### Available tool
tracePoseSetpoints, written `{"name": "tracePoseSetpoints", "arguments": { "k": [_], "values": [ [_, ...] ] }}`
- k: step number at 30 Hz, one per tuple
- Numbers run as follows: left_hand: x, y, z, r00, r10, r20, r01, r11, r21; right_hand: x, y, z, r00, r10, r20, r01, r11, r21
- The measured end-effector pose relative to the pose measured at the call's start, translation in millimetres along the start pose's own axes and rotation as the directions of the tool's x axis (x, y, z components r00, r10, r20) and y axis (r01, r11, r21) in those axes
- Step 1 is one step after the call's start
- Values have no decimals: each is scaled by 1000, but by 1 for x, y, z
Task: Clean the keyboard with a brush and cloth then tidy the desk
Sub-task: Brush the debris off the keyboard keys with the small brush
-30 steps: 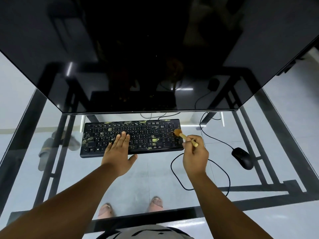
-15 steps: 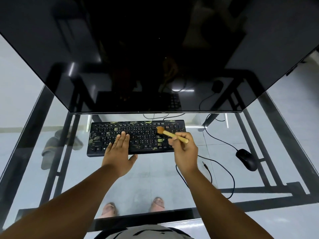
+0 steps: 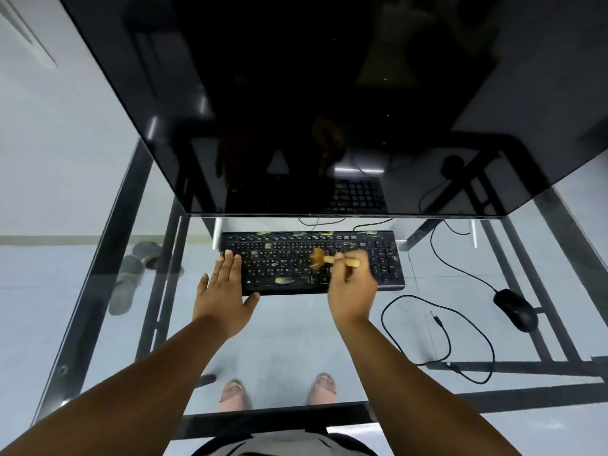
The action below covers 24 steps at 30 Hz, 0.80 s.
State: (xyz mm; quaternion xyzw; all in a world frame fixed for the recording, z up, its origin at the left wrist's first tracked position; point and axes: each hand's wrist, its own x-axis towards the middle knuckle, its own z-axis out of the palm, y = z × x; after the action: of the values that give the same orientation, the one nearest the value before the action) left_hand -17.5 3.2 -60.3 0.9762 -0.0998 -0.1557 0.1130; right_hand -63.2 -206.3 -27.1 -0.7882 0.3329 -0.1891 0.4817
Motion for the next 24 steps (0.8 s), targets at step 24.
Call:
{"name": "tracePoseSetpoints", "arguments": {
  "k": [24],
  "values": [
    [-7,-81,-7,981,74,180,-80,996,28,-49,-32,69,999,40,-20,-39,998,44]
  ]
}}
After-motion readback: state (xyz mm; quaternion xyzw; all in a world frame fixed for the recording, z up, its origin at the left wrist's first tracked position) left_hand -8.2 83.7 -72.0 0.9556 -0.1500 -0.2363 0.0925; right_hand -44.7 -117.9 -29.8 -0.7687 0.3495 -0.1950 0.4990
